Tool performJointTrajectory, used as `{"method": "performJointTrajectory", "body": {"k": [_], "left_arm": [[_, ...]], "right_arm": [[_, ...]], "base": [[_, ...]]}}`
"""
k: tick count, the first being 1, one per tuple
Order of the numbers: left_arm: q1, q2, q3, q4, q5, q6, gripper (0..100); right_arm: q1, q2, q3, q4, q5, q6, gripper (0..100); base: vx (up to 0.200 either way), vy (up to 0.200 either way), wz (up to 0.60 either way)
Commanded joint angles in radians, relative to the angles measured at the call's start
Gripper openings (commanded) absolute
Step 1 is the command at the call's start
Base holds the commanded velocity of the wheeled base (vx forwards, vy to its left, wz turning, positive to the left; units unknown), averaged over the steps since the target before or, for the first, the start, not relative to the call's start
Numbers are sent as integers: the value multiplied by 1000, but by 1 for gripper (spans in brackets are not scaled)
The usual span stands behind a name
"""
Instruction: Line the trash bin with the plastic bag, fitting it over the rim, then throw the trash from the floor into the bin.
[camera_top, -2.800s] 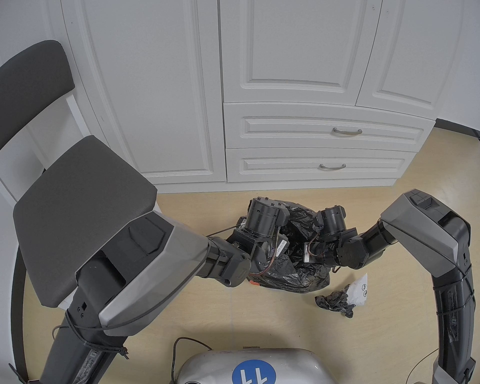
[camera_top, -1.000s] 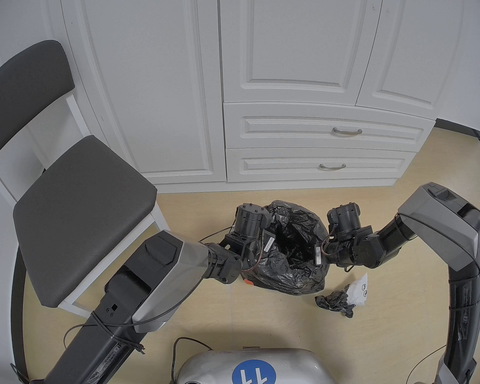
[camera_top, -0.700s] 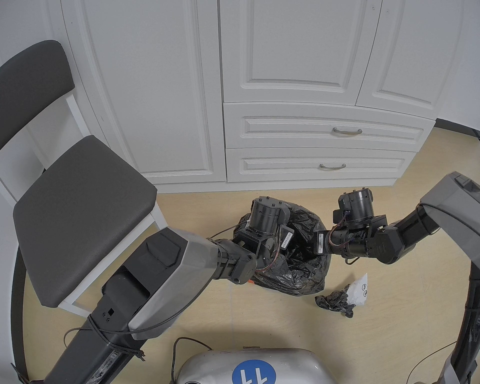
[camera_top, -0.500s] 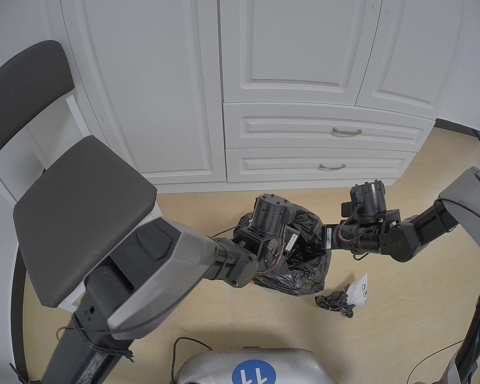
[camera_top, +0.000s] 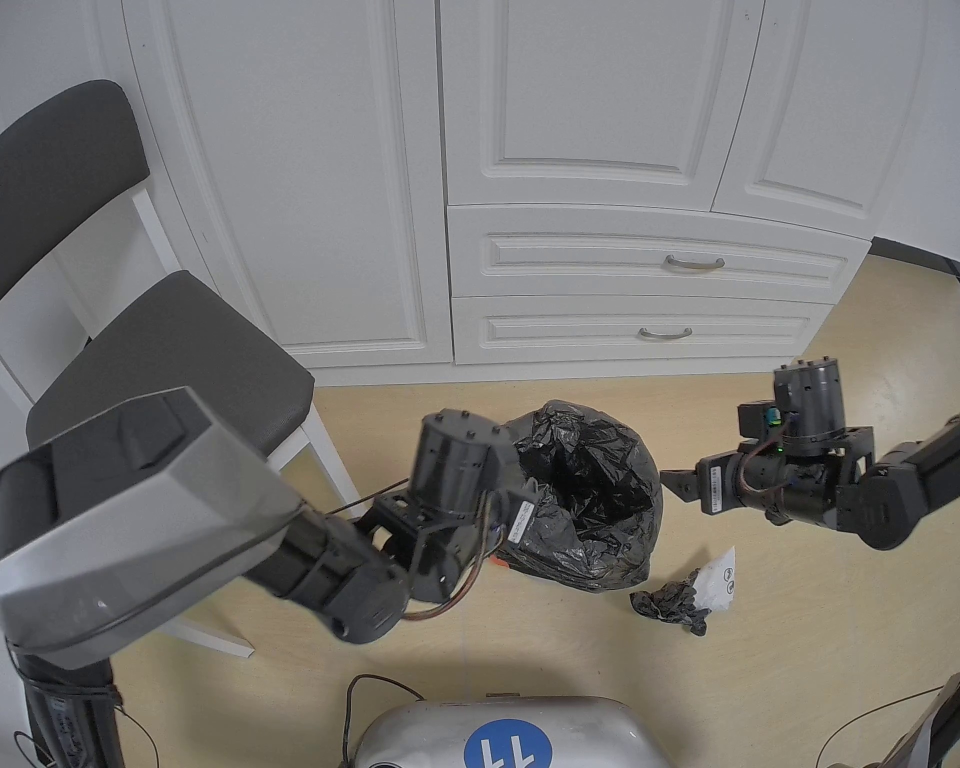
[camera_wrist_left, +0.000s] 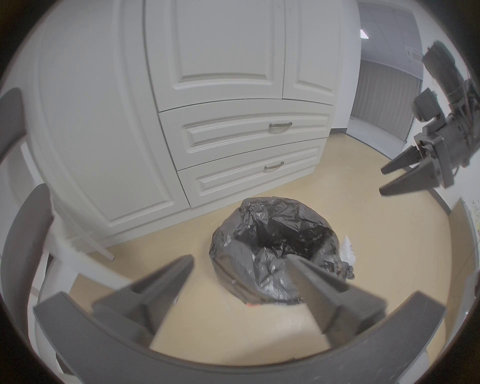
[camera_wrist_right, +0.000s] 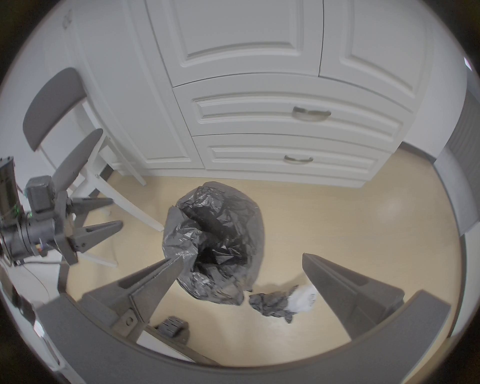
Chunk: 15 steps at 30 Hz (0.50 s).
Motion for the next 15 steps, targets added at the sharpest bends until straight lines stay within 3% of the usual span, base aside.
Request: {"method": "performJointTrajectory", "body": {"k": [1,4,5,7,11,15], "left_arm": [[-4,-347,472,-208,31,-145,100],[-3,-412,553,-209,30,-203,100],[3,-458,601,-214,27,-231,100],[14,-501,653,-226,30,-261,100],[31,-553,753,-278,39,-266,100],[71,-584,800,-364,34,-264,100]], "right_arm": [[-22,-362,317,-43,-123,-150,100],[-96,-359,363,-6,-117,-149,100],[-177,-340,366,31,-111,-144,100],[-266,-297,352,83,-80,-124,100],[-419,-175,292,163,71,-101,100],[-514,26,202,172,228,-72,100]], "base": [[0,0,0],[0,0,0],[0,0,0],[0,0,0],[0,0,0],[0,0,0]]}}
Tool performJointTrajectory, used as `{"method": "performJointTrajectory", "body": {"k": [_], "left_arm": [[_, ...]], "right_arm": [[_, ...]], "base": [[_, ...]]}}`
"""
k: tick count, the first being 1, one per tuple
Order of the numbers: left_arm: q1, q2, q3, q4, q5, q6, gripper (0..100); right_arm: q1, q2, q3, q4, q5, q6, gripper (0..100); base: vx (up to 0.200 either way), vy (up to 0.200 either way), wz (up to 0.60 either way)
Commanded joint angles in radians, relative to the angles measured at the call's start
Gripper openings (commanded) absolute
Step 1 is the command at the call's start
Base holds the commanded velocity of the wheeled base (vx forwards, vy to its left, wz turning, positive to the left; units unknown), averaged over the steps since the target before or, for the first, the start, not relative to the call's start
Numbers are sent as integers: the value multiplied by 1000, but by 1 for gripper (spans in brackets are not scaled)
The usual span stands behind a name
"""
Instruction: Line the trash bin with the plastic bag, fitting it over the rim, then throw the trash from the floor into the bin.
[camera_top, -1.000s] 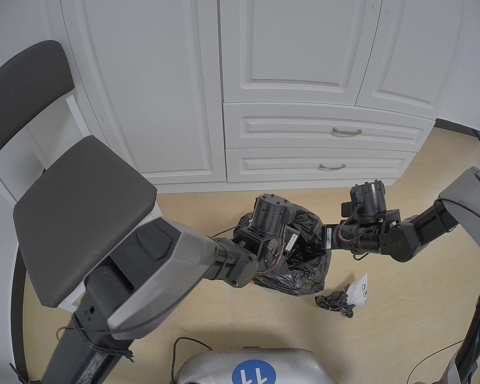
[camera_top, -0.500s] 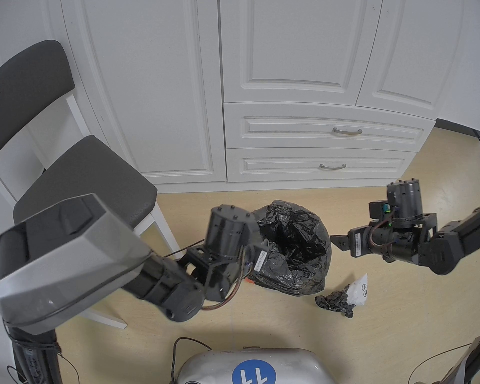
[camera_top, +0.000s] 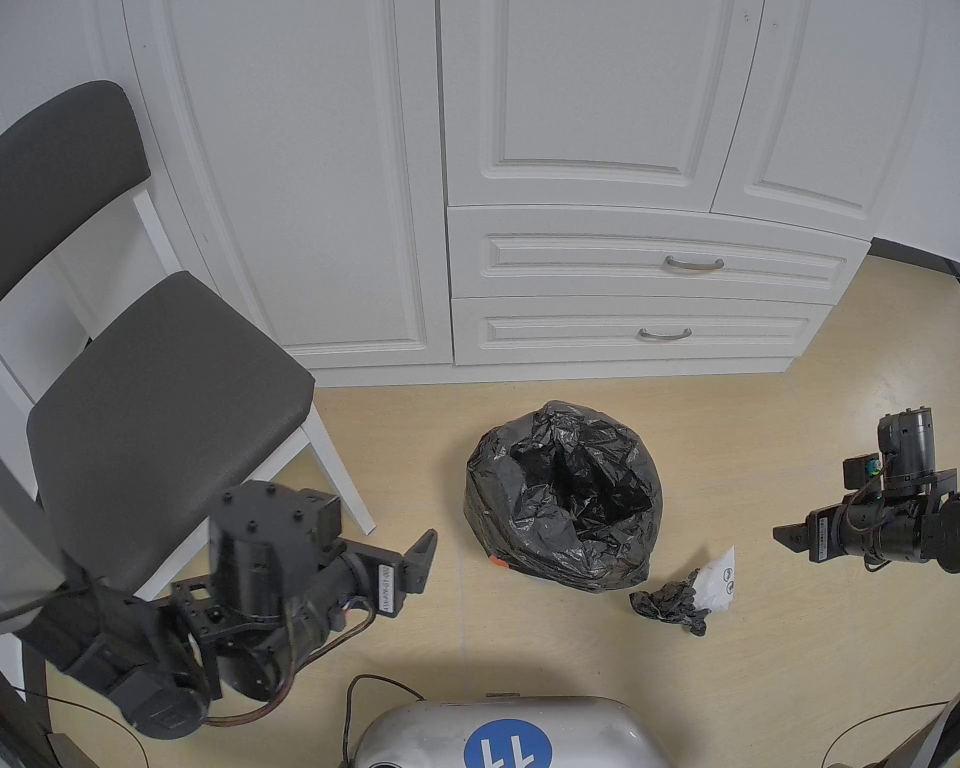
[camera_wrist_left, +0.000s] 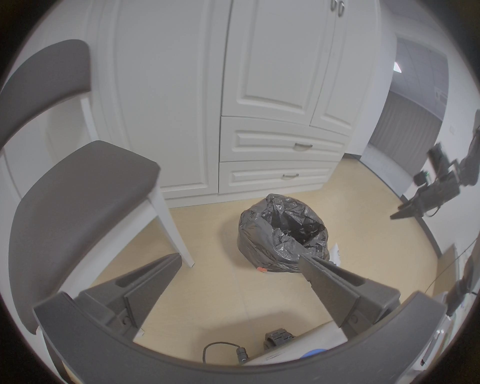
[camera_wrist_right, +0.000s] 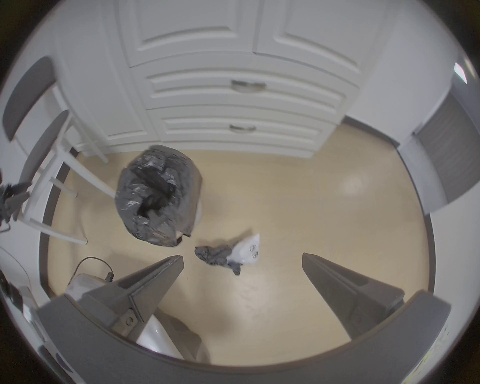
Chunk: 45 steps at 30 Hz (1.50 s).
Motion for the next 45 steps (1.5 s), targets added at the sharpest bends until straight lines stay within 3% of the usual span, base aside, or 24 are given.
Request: {"method": "performJointTrajectory", "body": {"k": [1,2,9,11,12,13,15,20,23,29,36,39,45], "left_arm": [[54,-176,164,-122,5,-45,100],[77,-170,165,-156,5,-45,100],[99,-161,217,-251,-3,-48,100],[92,-173,240,-290,-6,-45,100],[92,-173,240,-290,-6,-45,100],[80,-165,234,-311,-3,-37,100],[68,-156,224,-319,-1,-21,100],[68,-142,220,-326,4,-10,100],[68,-150,219,-326,4,-5,100],[69,-136,204,-360,4,27,100],[69,-126,201,-417,5,27,100],[68,-127,199,-428,5,30,100],[69,-130,201,-444,5,55,100]], "right_arm": [[-214,240,-73,67,185,24,100],[-223,335,-125,70,216,64,100],[-223,656,-394,116,229,240,100],[-223,734,-545,159,292,304,100],[-223,734,-545,159,292,304,100],[-225,788,-679,229,348,323,100],[-215,849,-858,386,374,326,100],[-174,1052,-1386,878,371,328,100],[-159,1142,-1473,1005,331,318,100],[-155,1216,-1473,893,179,312,100],[-119,1271,-1473,830,104,315,100],[-86,1323,-1473,709,-28,300,100],[-73,1340,-1473,659,-25,257,100]], "base": [[0,0,0],[0,0,0],[0,0,0],[0,0,0],[0,0,0],[0,0,0],[0,0,0],[0,0,0],[0,0,0],[0,0,0],[0,0,0],[0,0,0],[0,0,0]]}}
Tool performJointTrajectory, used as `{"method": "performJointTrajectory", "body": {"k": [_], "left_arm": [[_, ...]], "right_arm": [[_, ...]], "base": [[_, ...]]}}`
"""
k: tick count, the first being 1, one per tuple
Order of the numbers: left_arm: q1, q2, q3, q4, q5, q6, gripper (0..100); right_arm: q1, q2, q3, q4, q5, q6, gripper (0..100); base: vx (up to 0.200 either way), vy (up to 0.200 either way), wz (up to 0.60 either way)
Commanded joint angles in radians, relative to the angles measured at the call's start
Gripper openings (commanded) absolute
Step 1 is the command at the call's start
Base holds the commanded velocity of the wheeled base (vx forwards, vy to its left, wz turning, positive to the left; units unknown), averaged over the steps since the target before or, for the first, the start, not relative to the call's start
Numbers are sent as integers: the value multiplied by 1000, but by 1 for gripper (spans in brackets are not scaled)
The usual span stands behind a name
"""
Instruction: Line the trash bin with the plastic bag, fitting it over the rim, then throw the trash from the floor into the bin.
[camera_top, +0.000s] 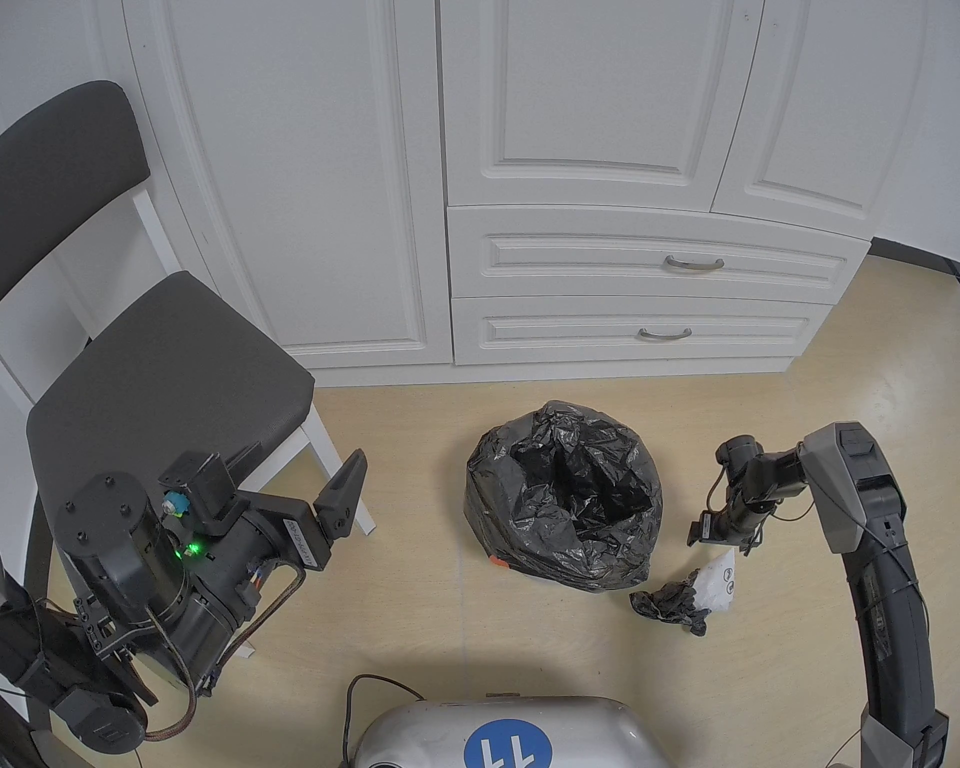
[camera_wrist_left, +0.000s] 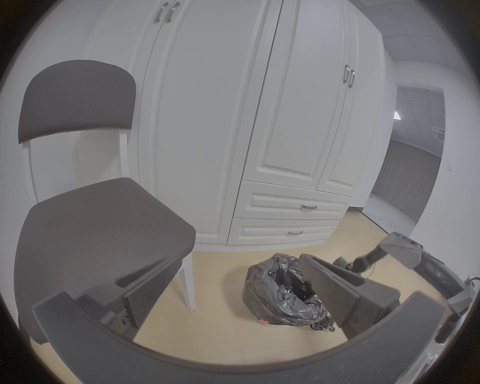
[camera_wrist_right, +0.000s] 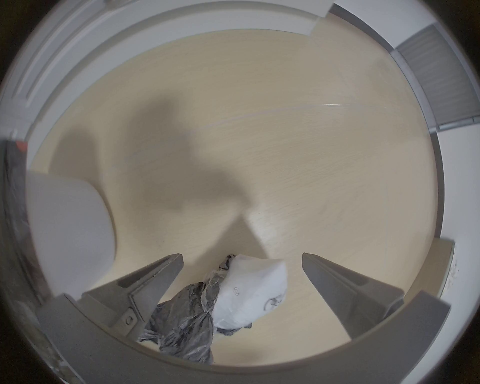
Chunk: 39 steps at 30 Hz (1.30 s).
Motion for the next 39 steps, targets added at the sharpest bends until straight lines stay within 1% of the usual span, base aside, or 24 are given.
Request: {"method": "performJointTrajectory", "body": {"k": [1,4,9,12,15,18,21,31,32,39], "left_arm": [[0,9,-1,-33,1,10,100],[-1,14,-1,-40,1,15,100],[-1,21,3,-46,1,19,100],[0,21,1,-46,1,19,100],[0,21,-1,-46,-1,19,100],[0,23,-1,-46,-1,19,100],[0,23,1,-46,-1,19,100],[5,50,-1,-48,1,22,100],[5,49,-1,-48,1,22,100],[5,43,6,-48,1,24,100]], "right_arm": [[21,72,-4,-5,4,-21,100],[23,74,-4,-6,24,-29,100],[23,77,-4,-16,49,-77,100],[23,78,-4,-19,58,-89,100],[23,80,-4,-19,72,-135,100],[24,81,-4,-22,103,-199,100],[28,81,-4,-28,123,-244,100],[28,83,-4,-31,127,-248,100],[28,83,-4,-31,127,-250,0],[31,84,-4,-52,116,-248,0]], "base": [[0,0,0],[0,0,0],[0,0,0],[0,0,0],[0,0,0],[0,0,0],[0,0,0],[0,0,0],[0,0,0],[0,0,0]]}}
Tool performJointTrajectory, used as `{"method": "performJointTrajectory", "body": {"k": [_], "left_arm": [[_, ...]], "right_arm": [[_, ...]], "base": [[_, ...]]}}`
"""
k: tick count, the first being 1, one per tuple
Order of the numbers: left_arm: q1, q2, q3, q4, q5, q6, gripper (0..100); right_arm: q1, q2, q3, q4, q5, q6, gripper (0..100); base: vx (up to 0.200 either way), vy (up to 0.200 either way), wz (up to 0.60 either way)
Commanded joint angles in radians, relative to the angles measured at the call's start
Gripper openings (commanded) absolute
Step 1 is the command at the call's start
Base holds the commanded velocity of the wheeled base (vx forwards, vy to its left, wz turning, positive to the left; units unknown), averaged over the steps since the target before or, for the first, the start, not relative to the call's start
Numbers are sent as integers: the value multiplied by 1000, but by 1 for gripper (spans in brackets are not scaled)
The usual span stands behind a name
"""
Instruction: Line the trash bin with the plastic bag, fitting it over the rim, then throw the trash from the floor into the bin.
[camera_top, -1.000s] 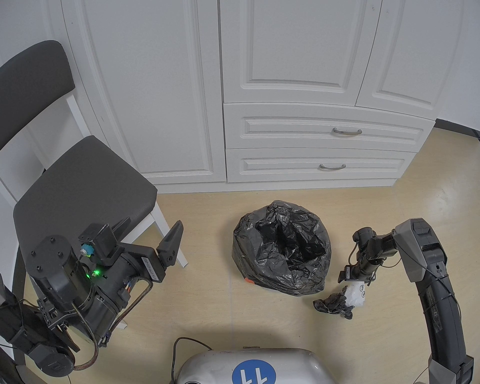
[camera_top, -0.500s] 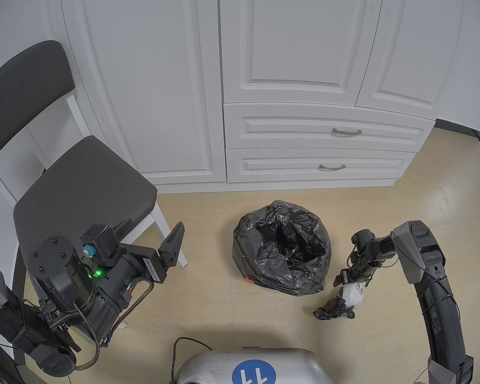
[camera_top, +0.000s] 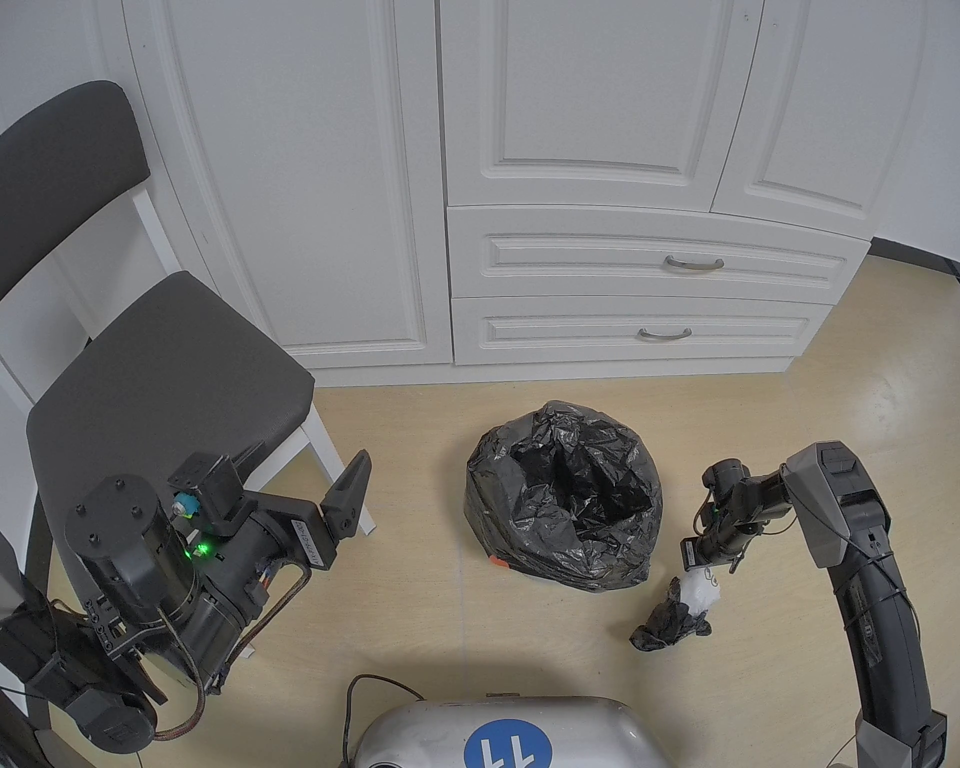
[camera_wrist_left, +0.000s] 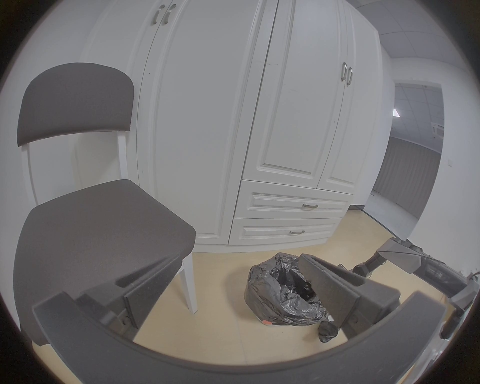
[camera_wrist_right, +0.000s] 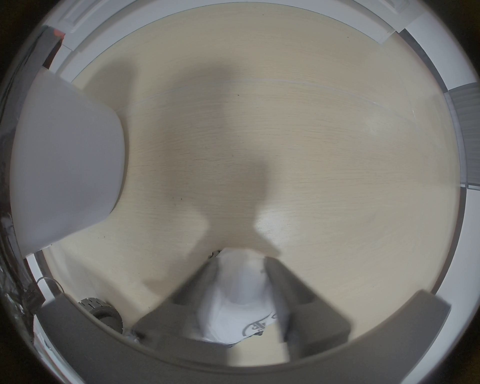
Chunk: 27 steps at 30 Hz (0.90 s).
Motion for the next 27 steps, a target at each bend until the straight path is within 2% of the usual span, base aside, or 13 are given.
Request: {"method": "performJointTrajectory", "body": {"k": [1,4,5,7,12,18,24,27], "left_arm": [[0,2,6,-1,1,1,100],[0,-3,6,-1,1,1,100],[0,-4,3,-1,1,0,100],[0,-4,3,-1,1,0,100],[0,-7,4,-1,1,0,100],[0,-9,7,-41,-1,1,100],[-3,-24,15,-91,2,21,100],[-8,-43,30,-91,2,32,100]], "right_arm": [[6,2,0,-25,-7,5,0],[8,2,0,-30,-26,7,0],[8,5,0,-32,-56,3,0],[8,4,0,-30,-72,3,0],[3,5,0,-30,-90,26,0],[8,8,0,-44,-102,-3,0],[8,34,0,-140,-176,56,0],[8,31,0,-156,-190,132,0]], "base": [[0,0,0],[0,0,0],[0,0,0],[0,0,0],[0,0,0],[0,0,0],[0,0,0],[0,0,0]]}}
